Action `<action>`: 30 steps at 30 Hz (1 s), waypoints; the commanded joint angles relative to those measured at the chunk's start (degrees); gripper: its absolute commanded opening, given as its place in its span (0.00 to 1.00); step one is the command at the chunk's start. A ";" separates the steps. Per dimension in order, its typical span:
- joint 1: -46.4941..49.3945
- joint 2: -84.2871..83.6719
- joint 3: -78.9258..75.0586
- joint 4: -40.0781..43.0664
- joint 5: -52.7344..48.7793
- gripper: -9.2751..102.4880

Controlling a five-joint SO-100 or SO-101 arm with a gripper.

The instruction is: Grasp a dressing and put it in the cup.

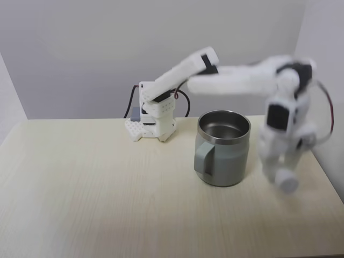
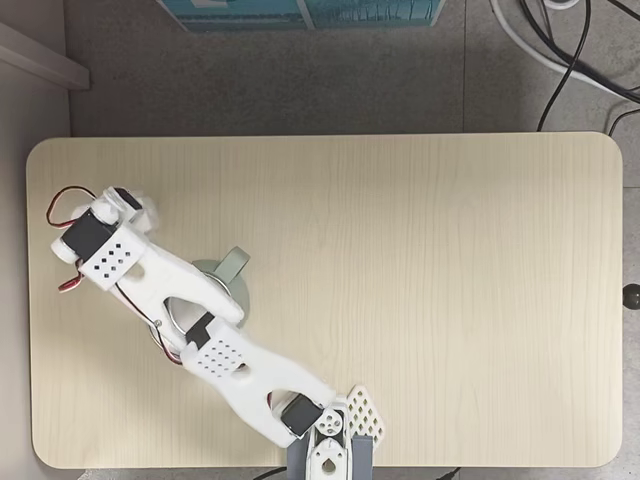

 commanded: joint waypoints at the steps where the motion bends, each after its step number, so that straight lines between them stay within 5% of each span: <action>1: -0.97 -14.41 -6.15 2.37 0.88 0.08; 14: -2.02 -47.72 -32.17 2.46 -0.09 0.08; 30: -3.78 -63.11 -58.45 2.46 -2.29 0.08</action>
